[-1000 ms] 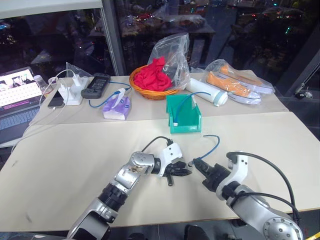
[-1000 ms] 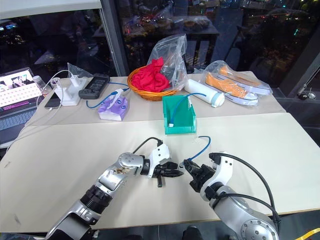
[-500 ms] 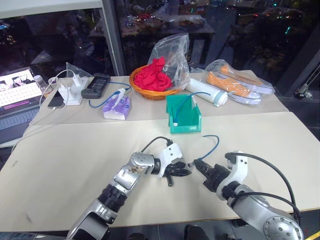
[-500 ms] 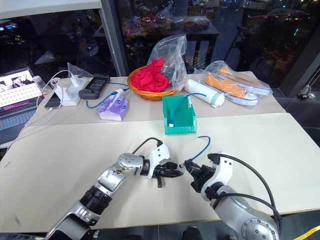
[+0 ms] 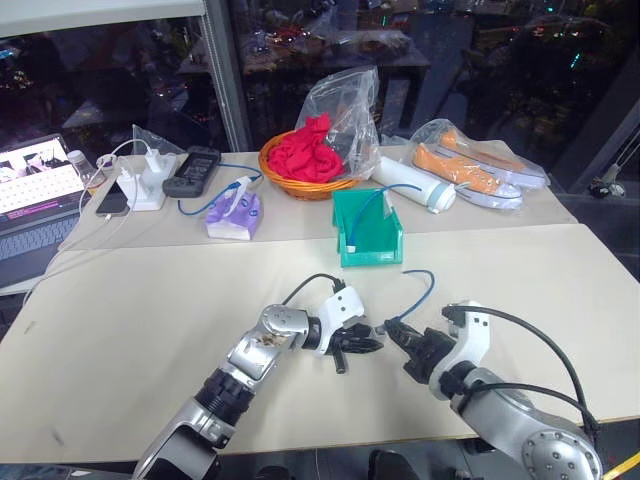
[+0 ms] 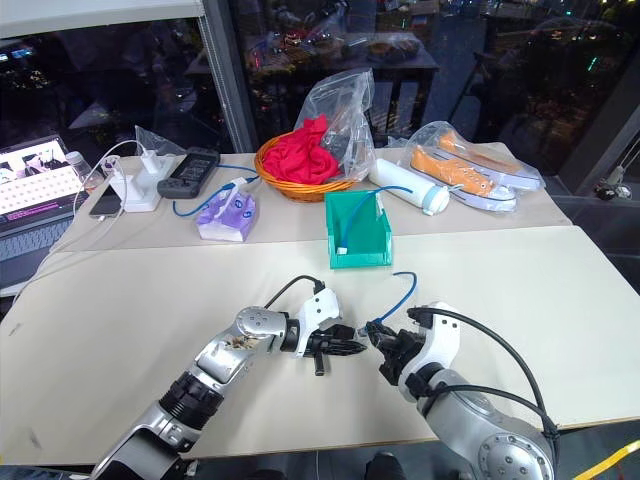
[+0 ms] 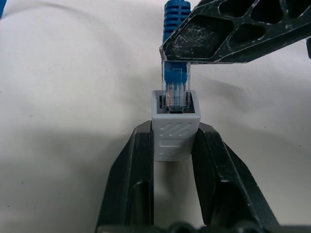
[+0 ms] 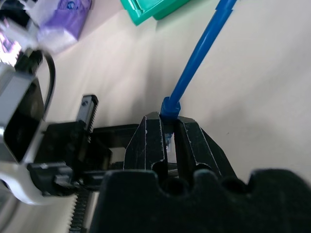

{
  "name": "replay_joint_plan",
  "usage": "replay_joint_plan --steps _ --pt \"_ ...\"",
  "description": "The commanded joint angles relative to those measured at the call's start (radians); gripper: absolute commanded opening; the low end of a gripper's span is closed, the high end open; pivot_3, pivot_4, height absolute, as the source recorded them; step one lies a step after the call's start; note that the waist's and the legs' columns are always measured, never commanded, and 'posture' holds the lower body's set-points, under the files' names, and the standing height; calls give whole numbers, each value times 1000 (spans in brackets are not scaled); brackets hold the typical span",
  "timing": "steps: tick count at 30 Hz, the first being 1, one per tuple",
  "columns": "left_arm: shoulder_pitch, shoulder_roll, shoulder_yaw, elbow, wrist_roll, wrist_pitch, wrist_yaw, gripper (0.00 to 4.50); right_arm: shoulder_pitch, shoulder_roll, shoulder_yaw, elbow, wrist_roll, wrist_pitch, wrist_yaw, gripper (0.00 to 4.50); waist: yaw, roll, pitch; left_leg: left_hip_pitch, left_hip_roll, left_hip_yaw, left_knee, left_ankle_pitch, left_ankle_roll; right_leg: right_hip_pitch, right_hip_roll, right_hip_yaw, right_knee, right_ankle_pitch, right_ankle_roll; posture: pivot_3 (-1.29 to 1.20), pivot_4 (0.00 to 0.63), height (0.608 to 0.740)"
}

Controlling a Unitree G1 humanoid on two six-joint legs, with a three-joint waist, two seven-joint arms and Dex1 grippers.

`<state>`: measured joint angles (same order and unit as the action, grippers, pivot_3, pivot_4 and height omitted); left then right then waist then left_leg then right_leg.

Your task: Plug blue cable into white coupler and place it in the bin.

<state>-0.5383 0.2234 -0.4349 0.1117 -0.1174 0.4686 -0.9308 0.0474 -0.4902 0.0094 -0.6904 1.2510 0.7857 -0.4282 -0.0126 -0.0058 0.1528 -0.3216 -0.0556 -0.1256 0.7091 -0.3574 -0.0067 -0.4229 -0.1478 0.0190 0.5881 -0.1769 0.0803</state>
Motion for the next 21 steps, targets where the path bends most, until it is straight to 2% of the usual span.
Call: replay_joint_plan --steps 1,7,21 --pt "-12 7 4 -35 5 47 15 621 -15 -47 61 -21 -60 105 -27 0 0 0 0 0 0 0 0 0 0 0 0 0 0 0 0 0 150 740" --pt "-44 17 1 -86 2 140 24 621 -24 -63 84 -17 -105 172 -32 0 0 0 0 0 0 0 0 0 0 0 0 0 -1 0 0 0 150 740" --pt "-12 33 1 -210 -12 283 83 621 30 -18 99 27 -123 217 -4 0 -2 0 -1 3 1 0 -5 0 0 1 0 0 -1 -1 0 0 150 740"
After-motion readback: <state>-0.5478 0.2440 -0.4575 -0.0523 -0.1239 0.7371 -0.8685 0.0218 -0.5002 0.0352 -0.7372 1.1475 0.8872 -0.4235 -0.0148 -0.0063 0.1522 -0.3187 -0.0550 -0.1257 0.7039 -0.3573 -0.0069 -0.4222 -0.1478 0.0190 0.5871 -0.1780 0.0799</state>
